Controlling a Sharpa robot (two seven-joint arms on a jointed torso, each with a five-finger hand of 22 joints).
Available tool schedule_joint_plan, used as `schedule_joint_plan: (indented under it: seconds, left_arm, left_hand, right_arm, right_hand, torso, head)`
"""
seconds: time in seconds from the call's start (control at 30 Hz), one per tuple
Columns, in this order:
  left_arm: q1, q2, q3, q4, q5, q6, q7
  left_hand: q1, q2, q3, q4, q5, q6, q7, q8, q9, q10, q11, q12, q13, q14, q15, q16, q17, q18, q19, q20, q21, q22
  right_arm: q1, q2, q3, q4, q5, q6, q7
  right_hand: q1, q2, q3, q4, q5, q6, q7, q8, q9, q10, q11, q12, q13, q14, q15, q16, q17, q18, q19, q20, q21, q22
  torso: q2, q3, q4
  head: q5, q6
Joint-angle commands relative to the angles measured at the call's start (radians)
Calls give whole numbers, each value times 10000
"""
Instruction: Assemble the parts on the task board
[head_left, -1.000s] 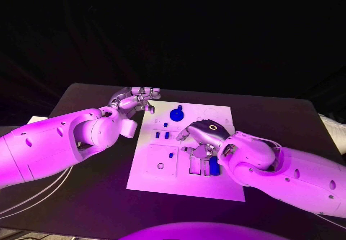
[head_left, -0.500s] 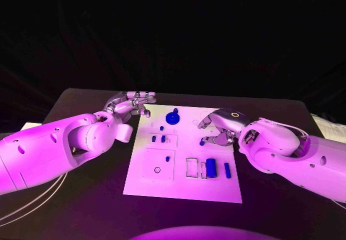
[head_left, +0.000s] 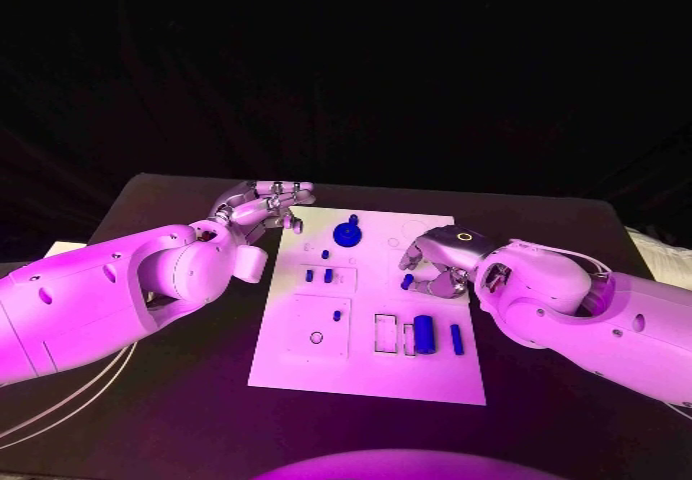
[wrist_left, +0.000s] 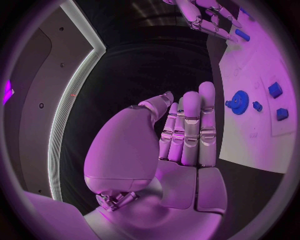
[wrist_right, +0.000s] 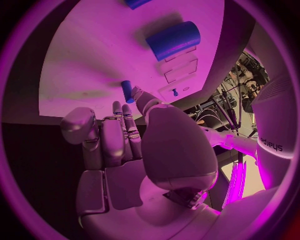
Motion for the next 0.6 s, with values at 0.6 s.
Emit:
schedule_joint_plan:
  seconds: [0.6]
  left_arm:
    - [3,13,5,12,-92,238,-17]
  left_hand:
    - [63,43,-24,-41,-36,-86,-14,2,-9,-66,25,41,13,-65,2,-45,-16,111,-86,5,-48,-12]
  right_arm:
    - [-90,332,-10,-255,-375,216,-110]
  right_hand:
    - [662,601,905,-135,-514,1339,-76,380,202,1748,-222,308,64,412,-141,152,183,56,277,-128,263,477]
  torso:
    - [-6,2,-9]
  head:
    - [-6,-75]
